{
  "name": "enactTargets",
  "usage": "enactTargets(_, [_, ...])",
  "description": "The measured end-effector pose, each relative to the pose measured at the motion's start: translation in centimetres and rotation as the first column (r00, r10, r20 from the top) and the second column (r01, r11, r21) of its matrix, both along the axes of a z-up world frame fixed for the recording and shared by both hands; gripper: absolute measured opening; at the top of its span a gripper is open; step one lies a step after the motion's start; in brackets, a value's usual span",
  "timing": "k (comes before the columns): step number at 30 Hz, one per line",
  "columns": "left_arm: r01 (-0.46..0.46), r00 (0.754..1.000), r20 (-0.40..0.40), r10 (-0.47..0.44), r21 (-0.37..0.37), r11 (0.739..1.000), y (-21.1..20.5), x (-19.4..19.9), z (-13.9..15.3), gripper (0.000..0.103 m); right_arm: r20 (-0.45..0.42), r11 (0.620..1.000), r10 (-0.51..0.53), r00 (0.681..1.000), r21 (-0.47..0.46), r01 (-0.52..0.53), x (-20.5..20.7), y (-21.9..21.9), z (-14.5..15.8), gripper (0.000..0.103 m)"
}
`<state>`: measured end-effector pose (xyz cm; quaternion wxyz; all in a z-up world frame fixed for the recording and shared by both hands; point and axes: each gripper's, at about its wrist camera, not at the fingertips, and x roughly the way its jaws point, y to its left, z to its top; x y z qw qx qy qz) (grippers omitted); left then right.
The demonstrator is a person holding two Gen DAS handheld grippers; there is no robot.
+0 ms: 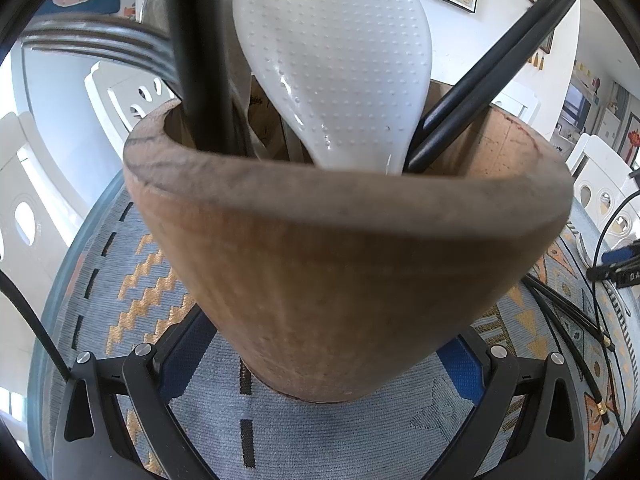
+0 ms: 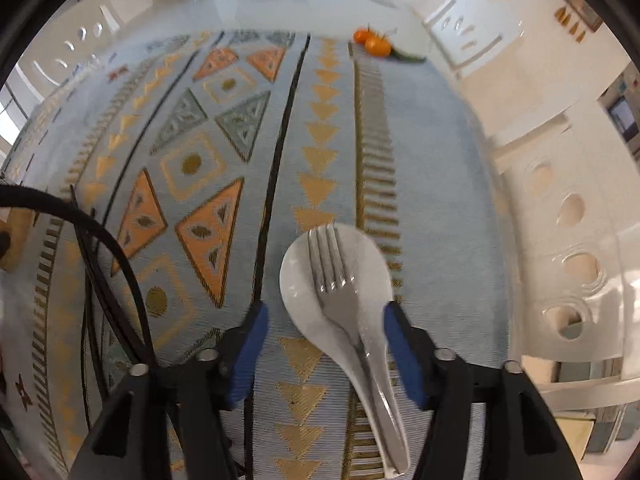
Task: Organize utensils
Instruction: 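Close the right tool on the white plastic spoon lying under a fork, then lift the white spoon off the rug with the right tool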
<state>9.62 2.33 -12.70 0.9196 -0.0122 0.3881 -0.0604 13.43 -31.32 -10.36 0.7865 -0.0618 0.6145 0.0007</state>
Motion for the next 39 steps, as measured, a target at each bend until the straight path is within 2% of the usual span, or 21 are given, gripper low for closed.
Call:
enactTargets(2, [0.000,1.000,0.000,0.000,0.000,1.000,0.0,0.0,0.0,0.102,-0.013,1.000,0.012,1.000,-0.002,-0.012,0.4,0.0,-0.7,0.068])
enactTargets(4, [0.000,1.000,0.000,0.000,0.001,1.000,0.0,0.0,0.0,0.102,0.027,0.999,0.022,0.999,-0.038,-0.021,0.5,-0.1,-0.9,0.080])
enactTargets(5, [0.000,1.000,0.000,0.000,0.000,1.000,0.0,0.0,0.0,0.102,0.038,0.999,0.020,0.999,-0.041,-0.018,0.6,-0.4,-1.2,0.090])
enactTargets(8, [0.000,1.000,0.000,0.000,0.000,1.000,0.0,0.0,0.0,0.102,0.001,0.988,-0.072,0.997,0.135,0.071,1.0,-3.2,-1.9,0.093])
enactTargets(11, [0.000,1.000,0.000,0.000,0.001,1.000,0.0,0.0,0.0,0.102,-0.011,0.977,-0.149,0.989,0.154,0.148,1.4,-5.0,-1.0,0.062])
enactTargets(15, [0.000,1.000,0.000,0.000,-0.001,1.000,0.0,0.0,-0.1,0.103,-0.054,0.930,-0.168,0.984,0.322,0.176,0.9,-5.4,-0.2,0.062])
enactTargets(18, [0.000,1.000,0.000,0.000,-0.001,1.000,0.0,0.0,-0.1,0.103,-0.046,0.856,-0.130,0.991,0.499,0.135,0.2,-3.9,0.6,0.062])
enactTargets(20, [0.001,1.000,0.000,-0.001,-0.002,1.000,0.0,0.0,-0.1,0.103,-0.013,0.820,-0.091,0.996,0.566,0.082,0.2,-2.5,1.4,0.062])
enactTargets(21, [0.001,1.000,-0.001,-0.001,-0.003,1.000,-0.1,0.0,-0.1,0.103,0.007,0.831,-0.080,0.997,0.553,0.063,0.2,-1.7,1.7,0.062])
enactTargets(22, [0.001,1.000,-0.002,-0.001,-0.004,1.000,-0.1,0.0,-0.1,0.103,0.022,0.858,-0.072,0.997,0.510,0.051,0.4,-1.1,1.9,0.061])
enactTargets(23, [0.001,1.000,-0.001,-0.001,-0.004,1.000,-0.1,-0.1,-0.1,0.103,0.000,0.836,-0.073,0.997,0.546,0.061,0.7,-0.9,1.8,0.061])
enactTargets(24, [0.001,1.000,-0.001,-0.001,-0.003,1.000,-0.1,-0.1,-0.1,0.103,-0.028,0.762,-0.082,0.996,0.642,0.081,0.9,-1.3,1.6,0.061])
enactTargets(25, [0.001,1.000,-0.001,-0.001,-0.003,1.000,0.0,-0.1,-0.1,0.103,-0.065,0.661,-0.102,0.993,0.741,0.117,1.1,-1.9,1.4,0.061])
enactTargets(26, [0.001,1.000,-0.001,-0.001,-0.004,1.000,0.0,-0.1,-0.1,0.103,-0.084,0.621,-0.112,0.990,0.772,0.136,1.4,-2.2,1.2,0.061])
enactTargets(27, [0.001,1.000,-0.002,-0.001,-0.004,1.000,-0.1,-0.1,-0.1,0.103,-0.079,0.641,-0.108,0.991,0.756,0.130,1.3,-1.9,1.2,0.059])
enactTargets(28, [0.001,1.000,-0.001,-0.001,-0.004,1.000,-0.1,-0.1,-0.1,0.103,-0.054,0.706,-0.097,0.994,0.700,0.106,1.4,-1.4,1.3,0.057])
enactTargets(29, [0.001,1.000,-0.001,-0.001,-0.003,1.000,-0.1,-0.1,-0.1,0.103,-0.039,0.750,-0.085,0.996,0.655,0.090,1.3,-1.0,1.2,0.056])
enactTargets(30, [0.002,1.000,-0.002,-0.002,-0.004,1.000,-0.1,-0.1,-0.1,0.103,-0.038,0.772,-0.073,0.997,0.630,0.080,1.4,-0.5,1.0,0.054])
enactTargets(33, [0.002,1.000,-0.002,-0.002,-0.007,1.000,0.0,-0.2,-0.1,0.103,0.003,0.791,-0.065,0.998,0.610,0.050,1.5,1.2,1.1,0.050])
enactTargets(36, [0.002,1.000,-0.002,-0.002,-0.006,1.000,-0.1,-0.2,-0.1,0.103,0.117,0.847,-0.033,0.993,0.531,-0.034,2.1,2.8,2.6,0.049])
enactTargets(39, [0.002,1.000,-0.002,-0.002,-0.007,1.000,-0.1,-0.2,-0.1,0.103,0.109,0.874,0.015,0.994,0.481,-0.066,2.9,4.2,2.8,0.049])
